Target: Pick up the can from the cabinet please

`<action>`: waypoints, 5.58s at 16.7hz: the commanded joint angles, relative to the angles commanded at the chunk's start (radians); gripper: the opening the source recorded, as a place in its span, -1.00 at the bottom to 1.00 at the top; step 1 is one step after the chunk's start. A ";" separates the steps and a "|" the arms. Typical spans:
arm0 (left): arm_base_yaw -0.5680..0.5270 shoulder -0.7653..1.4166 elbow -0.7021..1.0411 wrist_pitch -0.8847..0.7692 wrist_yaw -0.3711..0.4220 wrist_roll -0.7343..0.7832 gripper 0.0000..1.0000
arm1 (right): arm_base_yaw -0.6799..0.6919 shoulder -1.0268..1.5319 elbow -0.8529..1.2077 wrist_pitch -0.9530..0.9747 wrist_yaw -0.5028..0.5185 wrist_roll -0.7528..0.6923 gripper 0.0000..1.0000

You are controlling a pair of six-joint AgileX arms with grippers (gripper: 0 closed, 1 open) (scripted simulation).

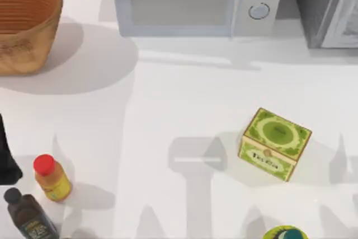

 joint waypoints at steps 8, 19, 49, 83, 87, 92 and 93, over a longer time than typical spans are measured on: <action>0.000 0.000 0.000 0.000 0.000 0.000 1.00 | 0.029 0.203 0.225 -0.070 0.029 0.002 1.00; 0.000 0.000 0.000 0.000 0.000 0.000 1.00 | 0.138 0.963 1.254 -0.301 0.140 0.012 1.00; 0.000 0.000 0.000 0.000 0.000 0.000 1.00 | 0.147 1.589 1.843 -0.246 0.177 0.013 1.00; 0.000 0.000 0.000 0.000 0.000 0.000 1.00 | 0.164 1.626 1.937 -0.313 0.175 0.013 -1.00; 0.000 0.000 0.000 0.000 0.000 0.000 1.00 | 0.229 1.402 1.898 -0.476 0.239 0.012 -1.00; 0.000 0.000 0.000 0.000 0.000 0.000 1.00 | 0.277 1.249 1.870 -0.613 0.300 0.012 -1.00; 0.000 0.000 0.000 0.000 0.000 0.000 1.00 | 0.278 1.248 1.870 -0.614 0.301 0.012 -1.00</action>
